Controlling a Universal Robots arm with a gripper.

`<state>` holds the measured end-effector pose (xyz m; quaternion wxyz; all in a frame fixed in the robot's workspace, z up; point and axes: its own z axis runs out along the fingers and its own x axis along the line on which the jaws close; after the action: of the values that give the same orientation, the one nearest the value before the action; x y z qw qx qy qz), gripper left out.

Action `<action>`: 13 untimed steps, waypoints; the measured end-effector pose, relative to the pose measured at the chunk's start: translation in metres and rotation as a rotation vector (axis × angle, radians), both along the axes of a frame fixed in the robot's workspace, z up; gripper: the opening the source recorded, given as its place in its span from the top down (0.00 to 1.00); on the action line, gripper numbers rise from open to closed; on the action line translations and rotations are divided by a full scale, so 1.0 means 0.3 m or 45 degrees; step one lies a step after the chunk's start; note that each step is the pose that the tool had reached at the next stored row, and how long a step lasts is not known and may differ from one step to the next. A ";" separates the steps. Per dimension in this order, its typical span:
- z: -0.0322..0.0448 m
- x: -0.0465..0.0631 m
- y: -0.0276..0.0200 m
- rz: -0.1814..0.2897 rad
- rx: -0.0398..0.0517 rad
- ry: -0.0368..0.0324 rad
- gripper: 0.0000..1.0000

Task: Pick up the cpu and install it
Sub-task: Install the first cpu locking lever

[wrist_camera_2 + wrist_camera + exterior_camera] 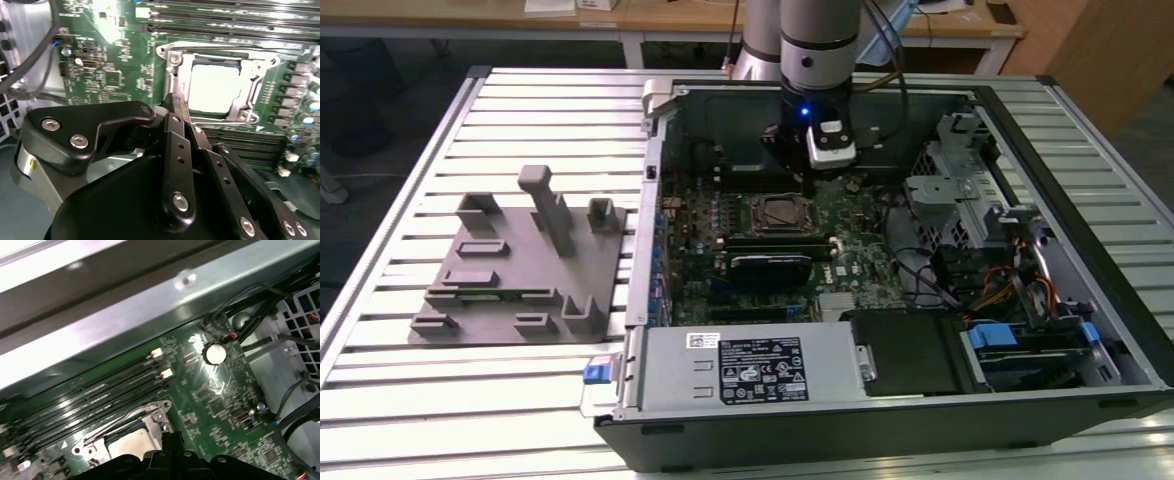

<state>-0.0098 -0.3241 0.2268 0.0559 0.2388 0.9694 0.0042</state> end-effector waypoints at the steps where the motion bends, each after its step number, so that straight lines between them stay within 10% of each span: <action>1: 0.000 -0.009 0.000 0.000 0.000 -0.0007 0.89; 13: 0.000 -0.059 -0.028 0.000 0.000 -0.0035 0.89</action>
<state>-0.0275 -0.3324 0.2267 0.0572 0.2388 0.9694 0.0045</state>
